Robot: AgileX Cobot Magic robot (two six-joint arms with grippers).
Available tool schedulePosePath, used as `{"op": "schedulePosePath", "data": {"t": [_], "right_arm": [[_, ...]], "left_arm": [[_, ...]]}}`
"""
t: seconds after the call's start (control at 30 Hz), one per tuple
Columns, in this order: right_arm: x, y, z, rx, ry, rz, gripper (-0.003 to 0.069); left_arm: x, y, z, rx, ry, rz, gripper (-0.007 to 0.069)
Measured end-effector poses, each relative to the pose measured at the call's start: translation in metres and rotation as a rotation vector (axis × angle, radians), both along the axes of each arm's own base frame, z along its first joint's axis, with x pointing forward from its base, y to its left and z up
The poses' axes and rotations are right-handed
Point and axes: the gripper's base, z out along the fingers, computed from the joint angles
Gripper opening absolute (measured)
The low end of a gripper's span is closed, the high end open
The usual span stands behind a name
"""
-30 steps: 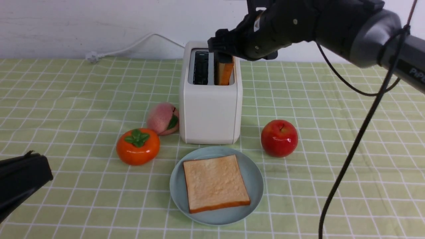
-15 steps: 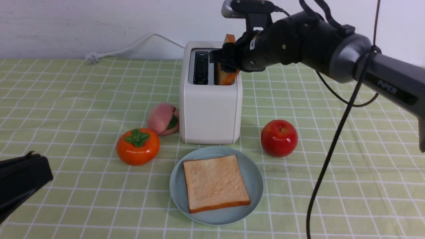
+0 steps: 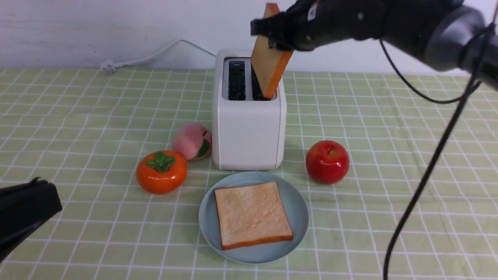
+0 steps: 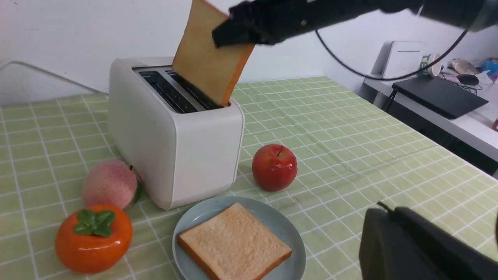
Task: Take toasted bread from bread machine on green coffee tablecloth place on plate.
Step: 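Grasp the toast slice in the toaster and pull it up out of the slot with the right gripper, then place the held slice of bread on top of the slice on the plate with the right gripper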
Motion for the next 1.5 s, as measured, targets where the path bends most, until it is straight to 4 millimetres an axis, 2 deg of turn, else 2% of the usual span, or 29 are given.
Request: {"op": "schedulePosePath", "data": {"t": [0.1, 0.2, 0.27, 0.37, 0.4, 0.43, 0.47, 0.57, 0.63, 0.7, 0.73, 0.87, 0.9, 0.93, 1.0, 1.07, 1.2, 1.37, 1.5], "right_arm": [[-0.032, -0.012, 0.049, 0.029, -0.076, 0.042, 0.0125], [-0.065, -0.022, 0.08, -0.008, -0.081, 0.111, 0.0125], [-0.09, -0.03, 0.094, -0.075, -0.051, 0.177, 0.0125], [-0.121, -0.044, 0.104, -0.181, 0.014, 0.254, 0.0125], [-0.138, -0.052, 0.107, -0.225, 0.048, 0.282, 0.0125], [-0.149, -0.057, 0.107, -0.251, 0.075, 0.296, 0.0125], [-0.149, -0.057, 0.105, -0.257, 0.087, 0.3, 0.0125], [-0.181, -0.076, 0.096, -0.304, 0.138, 0.302, 0.0125], [-0.197, -0.086, 0.075, -0.307, 0.185, 0.276, 0.0125], [-0.207, -0.092, 0.062, -0.285, 0.205, 0.253, 0.0125], [-0.209, -0.092, 0.047, -0.271, 0.237, 0.246, 0.0125], [-0.201, -0.077, 0.005, -0.169, 0.353, 0.289, 0.0124], [-0.2, -0.075, 0.004, -0.165, 0.358, 0.295, 0.0124], [-0.189, -0.063, -0.01, -0.134, 0.39, 0.355, 0.0124], [-0.181, -0.053, -0.02, -0.1, 0.413, 0.396, 0.0124], [-0.162, -0.032, -0.039, -0.016, 0.423, 0.485, 0.0124], [-0.135, -0.008, -0.07, 0.104, 0.438, 0.54, 0.0124], [-0.106, 0.007, -0.111, 0.18, 0.47, 0.495, 0.0124], [-0.09, 0.01, -0.143, 0.216, 0.535, 0.452, 0.0124]], "left_arm": [[0.0, 0.0, 0.0, 0.002, -0.002, 0.0, -0.0013], [0.0, 0.0, 0.0, 0.007, -0.004, 0.001, -0.0013], [0.0, 0.0, 0.0, 0.013, -0.008, 0.003, -0.0013], [0.0, 0.0, 0.0, 0.017, -0.006, 0.003, -0.0013], [0.0, 0.0, -0.001, 0.019, -0.006, 0.003, -0.0013], [0.0, 0.0, -0.001, 0.022, -0.006, 0.004, -0.0013], [0.0, 0.0, -0.001, 0.023, -0.006, 0.004, -0.0013], [0.0, 0.0, -0.002, 0.03, 0.0, 0.001, -0.0011], [0.0, 0.0, -0.002, 0.034, 0.005, -0.001, -0.001], [0.0, 0.0, -0.002, 0.034, 0.005, -0.001, -0.001], [0.0, 0.0, -0.002, 0.035, 0.006, -0.001, -0.001], [0.0, 0.0, -0.003, 0.038, 0.01, -0.003, -0.0009], [0.0, 0.0, -0.003, 0.038, 0.011, -0.003, -0.0009], [0.0, 0.0, -0.004, 0.041, 0.015, -0.004, -0.0009], [0.0, 0.0, -0.005, 0.045, 0.021, -0.006, -0.0009], [-0.001, 0.0, -0.007, 0.056, 0.037, -0.013, -0.0009], [-0.001, -0.001, -0.009, 0.072, 0.054, -0.019, -0.0008], [-0.001, -0.001, -0.009, 0.076, 0.052, -0.019, -0.0008], [-0.001, -0.001, -0.009, 0.077, 0.054, -0.019, -0.0008]]}}
